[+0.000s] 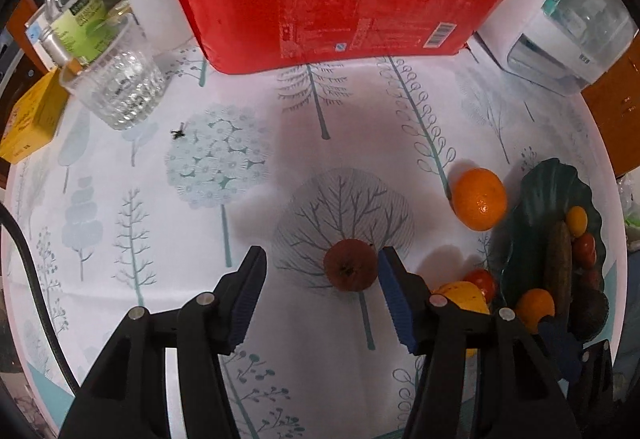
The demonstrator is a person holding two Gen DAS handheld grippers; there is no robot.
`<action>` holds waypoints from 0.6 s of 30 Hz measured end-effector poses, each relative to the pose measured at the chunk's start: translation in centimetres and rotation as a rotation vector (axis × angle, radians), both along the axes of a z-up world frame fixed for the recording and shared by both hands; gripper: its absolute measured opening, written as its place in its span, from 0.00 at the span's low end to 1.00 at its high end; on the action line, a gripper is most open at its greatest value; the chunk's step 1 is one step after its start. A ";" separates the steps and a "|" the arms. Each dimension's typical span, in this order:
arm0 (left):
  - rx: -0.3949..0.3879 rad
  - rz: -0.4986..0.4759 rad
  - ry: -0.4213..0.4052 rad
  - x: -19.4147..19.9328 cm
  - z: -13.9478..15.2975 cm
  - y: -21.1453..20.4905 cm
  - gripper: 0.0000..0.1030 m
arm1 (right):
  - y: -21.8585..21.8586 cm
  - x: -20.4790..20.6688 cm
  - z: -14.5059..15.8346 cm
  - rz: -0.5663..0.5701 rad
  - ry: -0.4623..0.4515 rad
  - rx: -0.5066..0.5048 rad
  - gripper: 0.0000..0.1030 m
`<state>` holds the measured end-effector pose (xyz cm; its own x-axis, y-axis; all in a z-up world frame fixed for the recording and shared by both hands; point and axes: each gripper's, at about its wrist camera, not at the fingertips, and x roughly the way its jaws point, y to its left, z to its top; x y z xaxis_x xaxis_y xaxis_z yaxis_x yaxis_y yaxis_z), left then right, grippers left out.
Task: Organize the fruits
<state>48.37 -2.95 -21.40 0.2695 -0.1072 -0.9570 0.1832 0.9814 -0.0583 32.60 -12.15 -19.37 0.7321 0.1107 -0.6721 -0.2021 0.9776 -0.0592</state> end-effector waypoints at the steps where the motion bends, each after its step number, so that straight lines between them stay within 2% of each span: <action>1: -0.003 -0.006 0.006 0.0 -0.3 -0.1 0.55 | 0.3 0.1 -0.2 0.008 0.002 -0.012 0.72; 7: -0.026 -0.021 0.041 0.4 -1.6 -0.2 0.54 | 1.7 1.1 -1.4 0.030 0.016 -0.073 0.72; 14: -0.050 -0.045 0.048 0.5 -2.2 -0.5 0.44 | 2.6 2.3 -2.6 0.046 0.047 -0.112 0.71; 18: -0.064 -0.048 0.045 0.5 -2.5 -0.6 0.38 | 3.0 2.6 -3.1 0.043 0.055 -0.135 0.65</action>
<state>48.87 -3.56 -23.93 0.2190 -0.1800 -0.9590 0.2261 0.9654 -0.1296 35.16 -9.19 -22.47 0.6900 0.0469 -0.7222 -0.2502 0.9518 -0.1772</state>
